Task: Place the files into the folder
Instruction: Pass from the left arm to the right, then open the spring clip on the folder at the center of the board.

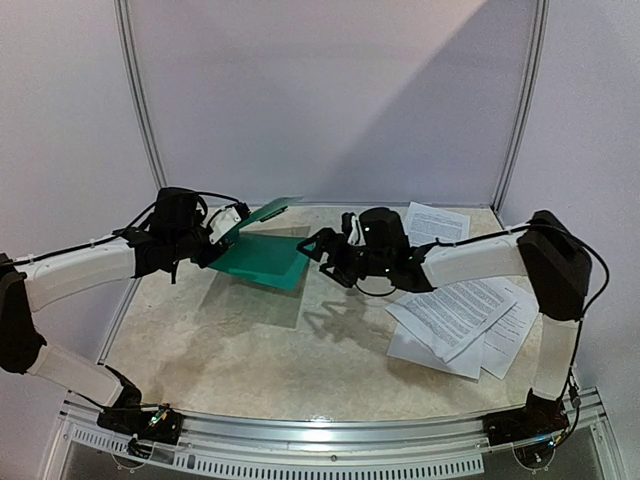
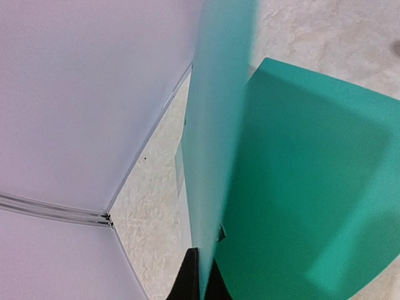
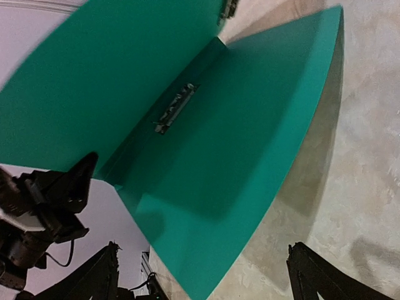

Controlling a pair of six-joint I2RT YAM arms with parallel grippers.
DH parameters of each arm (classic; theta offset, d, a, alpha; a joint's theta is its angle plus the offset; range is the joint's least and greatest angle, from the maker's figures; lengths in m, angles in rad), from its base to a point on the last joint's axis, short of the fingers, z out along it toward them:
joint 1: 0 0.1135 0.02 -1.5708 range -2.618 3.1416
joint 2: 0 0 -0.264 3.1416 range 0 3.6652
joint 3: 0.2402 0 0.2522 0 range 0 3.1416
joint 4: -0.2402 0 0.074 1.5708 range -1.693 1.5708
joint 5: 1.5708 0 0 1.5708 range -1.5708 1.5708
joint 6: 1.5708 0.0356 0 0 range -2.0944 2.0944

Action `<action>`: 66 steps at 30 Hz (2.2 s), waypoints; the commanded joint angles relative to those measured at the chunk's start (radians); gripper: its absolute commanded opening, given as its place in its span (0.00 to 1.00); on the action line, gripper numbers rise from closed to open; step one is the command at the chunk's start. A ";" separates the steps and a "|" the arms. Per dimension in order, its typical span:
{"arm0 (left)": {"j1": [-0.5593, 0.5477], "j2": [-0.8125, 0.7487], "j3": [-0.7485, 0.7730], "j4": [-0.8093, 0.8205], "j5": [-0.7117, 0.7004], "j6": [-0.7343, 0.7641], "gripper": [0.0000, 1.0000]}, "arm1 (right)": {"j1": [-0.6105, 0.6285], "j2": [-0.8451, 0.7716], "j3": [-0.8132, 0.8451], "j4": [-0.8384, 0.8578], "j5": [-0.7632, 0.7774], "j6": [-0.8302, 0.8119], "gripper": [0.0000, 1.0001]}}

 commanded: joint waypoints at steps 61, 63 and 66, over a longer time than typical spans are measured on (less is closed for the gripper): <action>0.468 -0.205 0.158 -0.714 0.633 -0.196 0.96 | 0.023 -0.359 -0.259 -0.341 -0.402 -0.318 0.03; 0.395 -0.177 0.132 -0.690 0.584 -0.189 0.96 | 0.023 -0.383 -0.292 -0.358 -0.324 -0.306 0.09; 0.286 -0.127 0.096 -0.650 0.505 -0.179 0.94 | 0.023 -0.389 -0.378 -0.194 -0.314 -0.231 0.13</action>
